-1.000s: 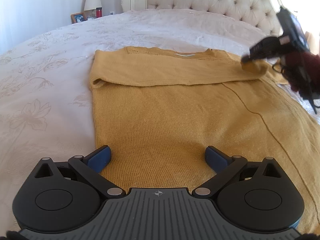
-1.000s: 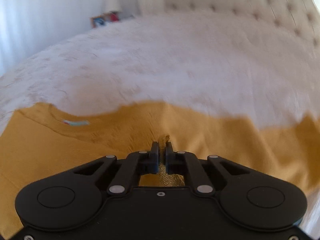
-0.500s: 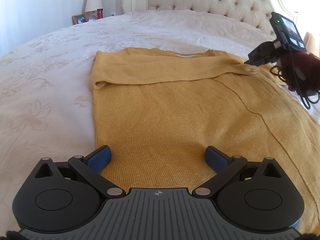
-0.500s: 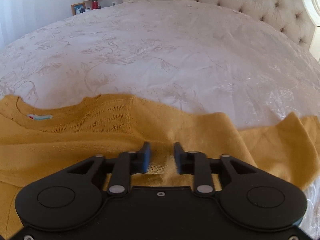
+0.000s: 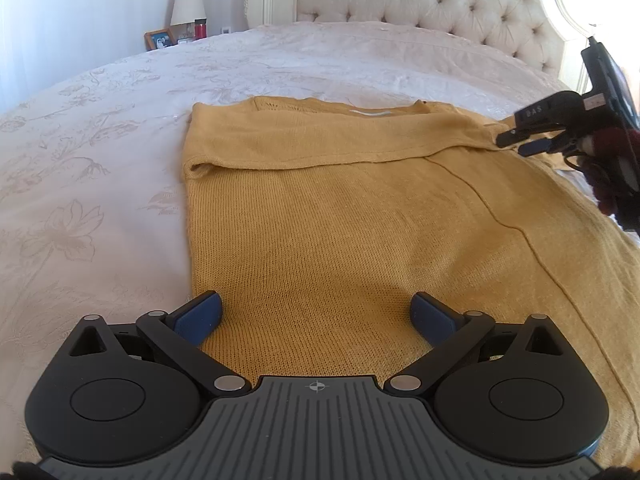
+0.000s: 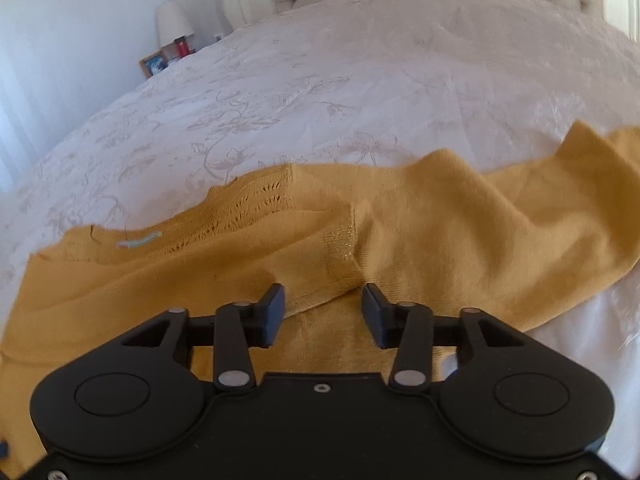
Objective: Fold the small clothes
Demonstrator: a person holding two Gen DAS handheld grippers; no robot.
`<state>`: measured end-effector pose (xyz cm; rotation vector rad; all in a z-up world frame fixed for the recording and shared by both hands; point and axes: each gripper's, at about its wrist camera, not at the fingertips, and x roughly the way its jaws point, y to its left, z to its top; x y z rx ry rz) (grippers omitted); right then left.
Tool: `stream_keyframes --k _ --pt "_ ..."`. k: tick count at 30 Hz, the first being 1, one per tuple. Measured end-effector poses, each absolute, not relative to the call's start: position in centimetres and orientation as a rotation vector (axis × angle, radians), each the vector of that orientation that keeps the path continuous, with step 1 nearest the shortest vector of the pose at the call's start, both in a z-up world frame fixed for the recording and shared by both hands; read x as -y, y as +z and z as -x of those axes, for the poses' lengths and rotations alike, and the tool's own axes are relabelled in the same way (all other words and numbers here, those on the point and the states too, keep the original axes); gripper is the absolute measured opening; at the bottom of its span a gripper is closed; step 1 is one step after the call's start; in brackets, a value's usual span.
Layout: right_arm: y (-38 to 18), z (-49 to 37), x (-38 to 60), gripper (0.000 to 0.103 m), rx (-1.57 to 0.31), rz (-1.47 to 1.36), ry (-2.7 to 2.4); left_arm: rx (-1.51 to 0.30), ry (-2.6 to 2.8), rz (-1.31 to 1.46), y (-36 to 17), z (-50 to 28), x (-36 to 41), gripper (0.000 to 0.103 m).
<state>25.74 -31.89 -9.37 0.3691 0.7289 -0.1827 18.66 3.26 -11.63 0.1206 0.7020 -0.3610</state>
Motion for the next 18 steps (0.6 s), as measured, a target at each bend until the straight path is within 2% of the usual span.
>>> stream_keyframes --k 2,3,4,5,6,10,13,16,18 --pt "-9.6 -26.1 32.0 0.057 -0.723 -0.419 -0.192 -0.702 -0.361 -0.12 -11.6 -18.7 -3.3 0.103" --pt "-9.6 -26.2 31.9 0.048 -0.723 -0.426 -0.201 -0.702 -0.361 -0.12 -11.6 -18.7 -3.3 0.102" --pt "-9.5 -26.3 31.6 0.008 -0.721 -0.413 -0.209 -0.702 -0.361 -0.12 -11.6 -18.7 -3.3 0.103" --pt "-9.2 -26.3 31.3 0.011 -0.72 -0.381 -0.22 -0.702 -0.362 -0.119 -11.6 -18.6 -3.3 0.103" --pt "-8.8 -26.0 30.9 0.007 -0.709 -0.349 -0.23 -0.702 -0.362 -0.117 -11.6 -18.6 -3.3 0.102" --pt "-7.3 -23.8 30.7 0.007 -0.673 -0.312 -0.241 -0.703 -0.363 -0.117 -11.6 -18.6 -3.3 0.103" --pt "-7.6 -23.2 31.2 0.007 -0.73 -0.273 -0.289 -0.703 -0.363 -0.116 -11.6 -18.6 -3.3 0.103" --pt "-8.1 -22.9 31.8 0.017 -0.778 -0.267 -0.307 -0.702 -0.363 -0.114 -11.6 -18.6 -3.3 0.102" --pt "-7.4 -22.6 31.5 0.017 -0.725 -0.265 -0.282 -0.702 -0.363 -0.113 -11.6 -18.6 -3.2 0.102"
